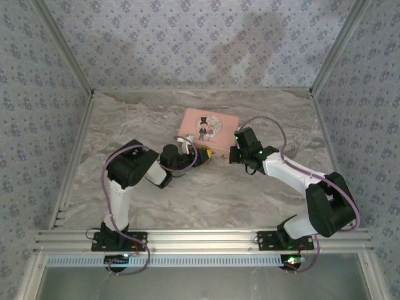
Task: Unlock a padlock with a key
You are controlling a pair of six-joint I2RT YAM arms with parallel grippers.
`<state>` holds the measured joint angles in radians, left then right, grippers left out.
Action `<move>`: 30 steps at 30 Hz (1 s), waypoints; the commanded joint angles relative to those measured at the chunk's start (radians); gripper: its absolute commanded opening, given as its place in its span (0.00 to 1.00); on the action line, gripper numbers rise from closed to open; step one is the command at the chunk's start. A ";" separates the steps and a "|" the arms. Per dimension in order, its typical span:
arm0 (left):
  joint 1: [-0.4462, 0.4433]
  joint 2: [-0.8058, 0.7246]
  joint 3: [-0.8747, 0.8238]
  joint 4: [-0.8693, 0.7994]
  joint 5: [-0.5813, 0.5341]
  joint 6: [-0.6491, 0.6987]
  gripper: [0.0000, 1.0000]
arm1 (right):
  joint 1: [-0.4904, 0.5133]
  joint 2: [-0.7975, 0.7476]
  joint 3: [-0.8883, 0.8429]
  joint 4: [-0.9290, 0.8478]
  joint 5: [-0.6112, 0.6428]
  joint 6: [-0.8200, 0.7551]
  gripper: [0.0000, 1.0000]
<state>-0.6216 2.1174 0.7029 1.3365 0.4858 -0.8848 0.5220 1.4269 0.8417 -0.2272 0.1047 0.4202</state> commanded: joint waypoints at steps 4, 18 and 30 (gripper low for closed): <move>0.006 0.044 -0.010 -0.082 0.028 -0.053 0.29 | 0.003 0.007 0.004 0.010 -0.009 -0.012 0.00; 0.020 0.006 -0.013 -0.177 0.101 -0.059 0.10 | -0.023 0.003 0.000 0.021 -0.022 -0.017 0.00; 0.018 -0.183 0.043 -0.563 0.079 -0.082 0.05 | -0.148 -0.196 -0.101 0.015 -0.177 -0.030 0.00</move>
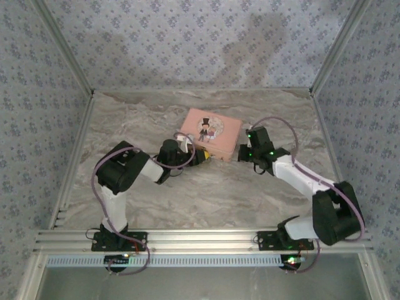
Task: Unlock a padlock with a key
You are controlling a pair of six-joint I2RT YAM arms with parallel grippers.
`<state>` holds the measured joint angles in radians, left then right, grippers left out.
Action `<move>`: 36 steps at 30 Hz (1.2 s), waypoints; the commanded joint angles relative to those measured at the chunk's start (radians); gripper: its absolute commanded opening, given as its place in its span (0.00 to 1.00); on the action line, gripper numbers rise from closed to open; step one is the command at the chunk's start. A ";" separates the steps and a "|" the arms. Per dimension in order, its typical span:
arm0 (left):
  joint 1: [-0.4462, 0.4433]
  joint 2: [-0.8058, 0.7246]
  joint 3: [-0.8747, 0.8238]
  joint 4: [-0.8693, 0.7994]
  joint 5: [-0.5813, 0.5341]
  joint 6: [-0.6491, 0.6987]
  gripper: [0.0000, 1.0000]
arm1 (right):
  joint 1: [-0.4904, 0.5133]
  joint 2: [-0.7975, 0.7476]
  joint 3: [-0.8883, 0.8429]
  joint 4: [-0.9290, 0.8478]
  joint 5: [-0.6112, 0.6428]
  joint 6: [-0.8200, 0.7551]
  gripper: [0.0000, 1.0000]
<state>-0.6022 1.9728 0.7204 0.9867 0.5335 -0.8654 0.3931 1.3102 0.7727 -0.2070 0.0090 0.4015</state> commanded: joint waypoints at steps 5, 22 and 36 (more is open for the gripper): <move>-0.006 -0.103 0.093 -0.360 -0.005 -0.133 0.05 | -0.077 -0.266 -0.162 0.078 -0.276 0.036 0.00; -0.040 -0.162 0.154 -0.357 -0.121 -0.286 0.06 | -0.166 -0.412 -0.430 0.560 -0.667 0.364 0.00; -0.050 -0.155 0.162 -0.292 -0.164 -0.345 0.06 | -0.102 -0.143 -0.533 1.025 -0.553 0.716 0.00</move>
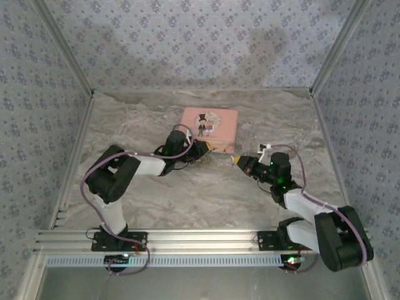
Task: Unlock a padlock with a key
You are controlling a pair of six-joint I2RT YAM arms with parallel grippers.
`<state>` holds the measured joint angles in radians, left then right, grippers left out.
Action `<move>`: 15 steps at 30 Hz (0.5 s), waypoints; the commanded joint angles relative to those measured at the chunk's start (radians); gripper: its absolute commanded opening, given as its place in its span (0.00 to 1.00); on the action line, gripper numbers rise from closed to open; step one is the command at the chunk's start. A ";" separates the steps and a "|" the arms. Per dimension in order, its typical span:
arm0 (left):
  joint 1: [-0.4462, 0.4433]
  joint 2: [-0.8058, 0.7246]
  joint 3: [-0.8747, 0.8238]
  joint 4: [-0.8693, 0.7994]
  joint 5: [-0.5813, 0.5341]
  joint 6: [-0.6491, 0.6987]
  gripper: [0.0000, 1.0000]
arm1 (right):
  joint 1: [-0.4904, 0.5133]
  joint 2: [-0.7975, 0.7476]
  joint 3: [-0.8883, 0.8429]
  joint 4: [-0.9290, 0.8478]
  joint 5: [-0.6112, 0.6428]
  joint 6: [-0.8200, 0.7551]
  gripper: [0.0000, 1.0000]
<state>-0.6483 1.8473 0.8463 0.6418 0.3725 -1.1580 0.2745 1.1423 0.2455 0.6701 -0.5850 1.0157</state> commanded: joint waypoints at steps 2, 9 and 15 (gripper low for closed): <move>-0.005 -0.030 0.033 0.061 -0.002 -0.054 0.06 | 0.034 0.060 -0.002 0.183 0.057 0.140 0.00; -0.005 -0.023 0.020 0.101 0.004 -0.079 0.06 | 0.130 0.253 0.026 0.350 0.110 0.247 0.00; -0.005 -0.023 0.010 0.132 0.023 -0.104 0.06 | 0.179 0.389 0.058 0.486 0.136 0.280 0.00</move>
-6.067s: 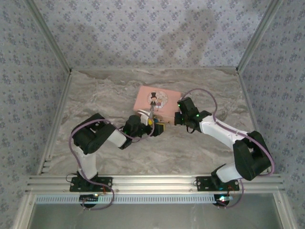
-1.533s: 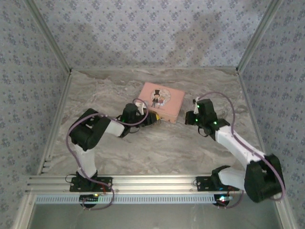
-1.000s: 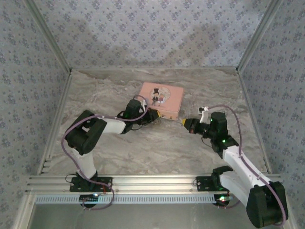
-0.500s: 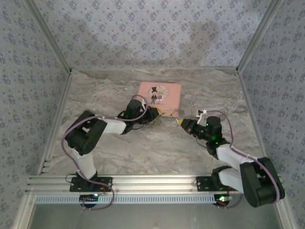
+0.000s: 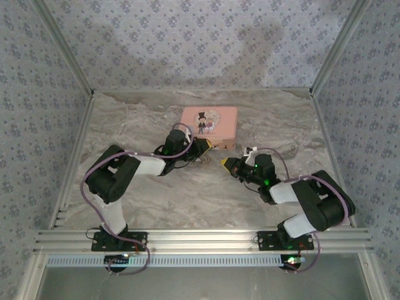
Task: Unlock a padlock with a key
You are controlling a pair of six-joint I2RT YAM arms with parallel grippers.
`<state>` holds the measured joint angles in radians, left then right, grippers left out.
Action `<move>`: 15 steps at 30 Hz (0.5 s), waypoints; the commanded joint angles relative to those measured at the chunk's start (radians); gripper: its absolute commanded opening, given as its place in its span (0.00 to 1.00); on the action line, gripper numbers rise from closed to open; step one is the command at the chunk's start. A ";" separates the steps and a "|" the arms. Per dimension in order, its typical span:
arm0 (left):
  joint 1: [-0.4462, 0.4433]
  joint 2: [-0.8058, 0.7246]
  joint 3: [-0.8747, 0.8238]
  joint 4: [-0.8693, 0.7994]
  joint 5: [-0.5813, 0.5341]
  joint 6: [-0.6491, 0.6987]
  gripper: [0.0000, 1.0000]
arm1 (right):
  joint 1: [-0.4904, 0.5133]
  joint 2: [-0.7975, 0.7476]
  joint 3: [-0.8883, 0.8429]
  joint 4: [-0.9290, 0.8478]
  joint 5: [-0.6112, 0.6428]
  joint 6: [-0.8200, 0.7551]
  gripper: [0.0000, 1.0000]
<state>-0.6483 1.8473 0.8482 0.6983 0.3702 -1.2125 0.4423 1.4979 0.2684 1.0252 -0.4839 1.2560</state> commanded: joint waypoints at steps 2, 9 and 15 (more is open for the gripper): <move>-0.005 -0.026 0.004 0.077 0.032 -0.048 0.06 | 0.011 0.070 0.041 0.177 0.039 0.053 0.00; -0.003 -0.042 -0.011 0.082 0.039 -0.051 0.07 | 0.012 0.183 0.079 0.280 0.029 0.092 0.00; -0.002 -0.040 -0.009 0.090 0.050 -0.057 0.07 | 0.013 0.242 0.099 0.321 0.017 0.105 0.00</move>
<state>-0.6483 1.8469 0.8425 0.7116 0.3752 -1.2255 0.4488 1.6978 0.3382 1.2705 -0.4671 1.3441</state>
